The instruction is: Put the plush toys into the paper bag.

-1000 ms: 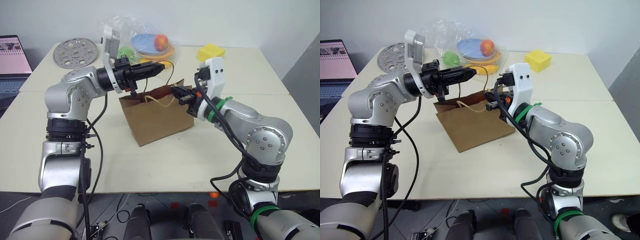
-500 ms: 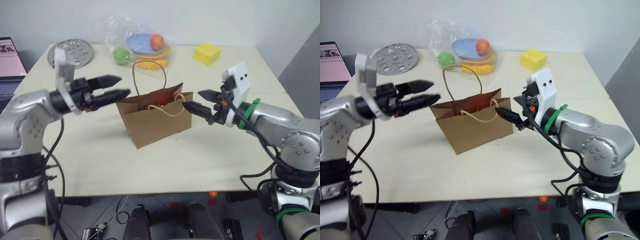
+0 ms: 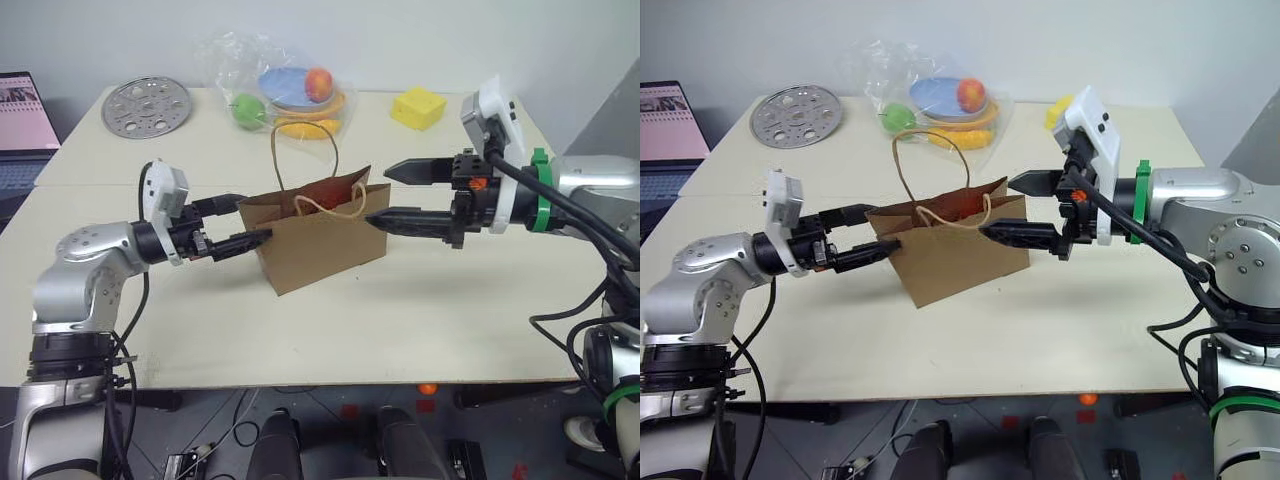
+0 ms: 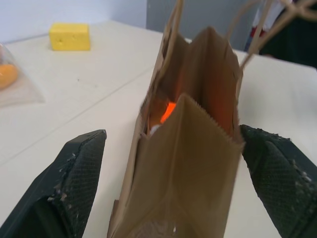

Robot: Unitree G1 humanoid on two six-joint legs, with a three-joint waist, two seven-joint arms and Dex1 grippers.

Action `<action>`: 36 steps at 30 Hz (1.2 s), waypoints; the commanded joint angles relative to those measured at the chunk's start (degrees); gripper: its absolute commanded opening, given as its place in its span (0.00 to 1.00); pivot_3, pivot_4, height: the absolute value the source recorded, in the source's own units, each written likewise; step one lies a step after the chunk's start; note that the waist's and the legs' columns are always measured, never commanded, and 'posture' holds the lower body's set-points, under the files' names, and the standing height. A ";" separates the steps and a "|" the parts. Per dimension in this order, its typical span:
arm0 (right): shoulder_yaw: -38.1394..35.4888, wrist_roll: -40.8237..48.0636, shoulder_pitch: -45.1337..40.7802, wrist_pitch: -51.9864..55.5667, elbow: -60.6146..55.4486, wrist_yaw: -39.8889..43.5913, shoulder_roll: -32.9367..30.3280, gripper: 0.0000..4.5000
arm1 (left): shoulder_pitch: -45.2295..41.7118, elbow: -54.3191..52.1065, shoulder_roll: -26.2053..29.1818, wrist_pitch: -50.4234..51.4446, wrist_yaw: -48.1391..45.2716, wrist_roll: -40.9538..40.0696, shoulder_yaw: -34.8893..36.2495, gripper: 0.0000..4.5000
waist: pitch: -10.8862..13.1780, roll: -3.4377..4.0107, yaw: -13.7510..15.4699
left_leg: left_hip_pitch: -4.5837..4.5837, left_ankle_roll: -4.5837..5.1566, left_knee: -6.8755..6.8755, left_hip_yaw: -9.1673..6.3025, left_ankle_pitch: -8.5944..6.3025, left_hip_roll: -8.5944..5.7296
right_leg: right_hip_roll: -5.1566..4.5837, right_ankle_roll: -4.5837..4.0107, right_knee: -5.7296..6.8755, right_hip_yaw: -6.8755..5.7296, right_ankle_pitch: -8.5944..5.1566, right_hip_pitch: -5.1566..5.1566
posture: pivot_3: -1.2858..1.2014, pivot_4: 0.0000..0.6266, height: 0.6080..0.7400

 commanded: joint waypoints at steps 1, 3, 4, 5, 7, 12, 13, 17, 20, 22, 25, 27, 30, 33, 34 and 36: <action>0.59 0.69 -3.20 -1.02 -0.88 -0.53 0.86 1.00 | -0.21 -0.42 -1.21 -2.16 -0.27 0.11 -0.22 0.99 | 0.00 0.00 0.00 | 0.00 0.01 -0.01 0.00 0.00 0.00 | 0.00 0.00 0.00 0.00 0.00 -0.01 | 0.52 0.24 1.00; 1.29 0.55 -4.75 -1.74 -1.85 -1.21 2.00 1.00 | 0.24 -0.33 -3.15 -3.81 0.70 1.14 -1.31 0.99 | 0.00 0.01 0.04 | 0.00 0.01 -0.03 -0.01 -0.01 0.00 | 0.00 0.01 0.01 -0.01 -0.01 -0.01 | 0.52 0.24 1.00; 1.58 0.27 -5.28 -2.35 -2.24 -1.43 2.49 1.00 | 0.29 -0.31 -3.87 -4.42 0.96 1.53 -1.63 0.99 | 0.00 0.01 0.06 | 0.00 0.01 -0.03 0.00 -0.01 0.00 | 0.00 0.01 0.02 -0.01 -0.01 -0.01 | 0.52 0.24 1.00; 2.10 -0.73 -5.61 -3.90 -2.98 -1.58 2.97 1.00 | 0.37 -0.40 -4.64 -5.18 1.37 1.92 -1.84 0.99 | 0.00 0.01 0.07 | 0.00 0.01 -0.02 0.00 0.00 0.00 | 0.00 0.01 0.02 -0.01 -0.01 -0.01 | 0.52 0.24 1.00; 2.88 -1.69 -5.96 -5.18 -3.86 -2.18 3.60 1.00 | 0.34 -0.34 -5.71 -6.60 2.08 2.63 -2.12 0.99 | 0.00 0.01 0.06 | -0.02 0.01 -0.01 -0.01 0.00 0.00 | 0.00 0.01 0.01 -0.01 0.00 -0.01 | 0.52 0.24 1.00; 4.32 -3.98 -5.66 -6.57 -3.56 -2.29 2.76 1.00 | 0.79 -0.75 -5.34 -6.54 1.60 2.64 -2.18 0.80 | 0.00 0.00 0.05 | -0.01 0.01 0.01 -0.01 0.00 0.00 | 0.00 0.01 0.02 -0.01 0.00 0.00 | 0.52 0.24 1.00; 4.39 -4.35 -5.66 -6.76 -3.38 -2.38 2.77 1.00 | 0.81 -0.86 -5.11 -6.16 1.42 2.33 -2.06 0.72 | 0.00 0.00 0.05 | -0.01 0.01 0.01 -0.01 0.00 0.00 | 0.00 0.01 0.02 -0.01 0.00 0.00 | 0.52 0.24 1.00; 4.60 -5.22 -5.69 -7.24 -3.04 -2.59 2.55 1.00 | 0.73 -1.22 -4.54 -5.45 0.87 1.97 -2.00 0.44 | 0.00 0.00 0.05 | -0.01 0.01 0.02 -0.01 0.00 0.00 | 0.00 0.01 0.02 -0.01 0.00 0.00 | 0.52 0.24 1.00; 4.60 -5.58 -5.76 -7.27 -2.90 -2.56 2.47 1.00 | 0.53 -1.17 -4.54 -5.27 0.87 1.90 -2.03 0.24 | 0.00 0.00 0.05 | -0.01 0.01 0.02 -0.02 0.00 0.00 | 0.00 0.01 0.02 -0.01 0.00 0.00 | 0.52 0.24 1.00; 4.57 -5.97 -5.91 -7.38 -2.72 -2.41 2.29 1.00 | 0.01 -0.74 -4.81 -5.18 0.94 1.93 -2.18 0.09 | 0.00 0.00 0.05 | -0.01 0.01 0.02 -0.02 0.00 0.00 | 0.00 0.01 0.03 -0.01 0.00 0.00 | 0.52 0.24 1.00; 3.62 -6.40 -6.71 -7.39 -1.54 -1.94 1.19 1.00 | -1.94 1.09 -5.85 -6.03 0.84 2.02 -2.43 0.01 | 0.00 0.00 0.07 | -0.01 0.01 0.02 -0.02 0.00 0.00 | 0.00 0.01 0.03 -0.01 0.00 0.00 | 0.52 0.24 1.00; 1.57 -5.74 -9.22 -6.92 1.88 1.31 -2.77 1.00 | -5.68 3.41 -5.50 -4.47 -3.34 1.25 -4.18 0.01 | 0.04 0.03 0.36 | -0.01 0.01 0.04 -0.02 0.00 -0.01 | 0.00 0.01 0.03 -0.01 0.00 0.01 | 0.52 0.24 1.00; -2.84 -5.58 -7.69 -9.04 7.27 11.27 -14.08 1.00 | -11.26 5.52 -5.31 -1.48 -11.35 -0.97 -6.92 0.01 | 0.08 -0.03 1.57 | -0.16 0.00 0.14 -0.05 0.00 -0.06 | -0.01 0.02 -0.02 -0.04 0.00 -0.03 | 0.52 0.24 1.00; -3.06 -5.92 -3.47 -10.30 8.31 21.61 -25.70 1.00 | -18.57 15.91 -8.16 -9.25 -21.38 2.93 -11.35 0.01 | 0.07 -0.03 2.24 | -0.31 -0.01 0.16 -0.07 -0.01 -0.16 | -0.10 0.08 -0.21 -0.11 0.02 -0.02 | 0.52 0.24 1.00; -2.61 -6.10 -2.63 -10.97 8.39 23.38 -27.57 1.00 | -19.98 18.91 -8.85 -11.88 -23.31 4.02 -12.48 0.01 | 0.06 -0.01 1.96 | -0.30 0.00 0.16 -0.07 -0.02 -0.17 | -0.10 0.11 -0.21 -0.14 0.01 -0.02 | 0.52 0.24 1.00; -2.25 -6.43 -1.76 -12.27 8.79 24.90 -29.01 1.00 | -21.88 24.65 -9.50 -18.47 -24.36 5.91 -15.39 0.01 | 0.04 0.05 1.23 | -0.24 0.01 0.15 -0.05 -0.02 -0.14 | -0.09 0.11 -0.13 -0.11 0.01 -0.02 | 0.52 0.24 1.00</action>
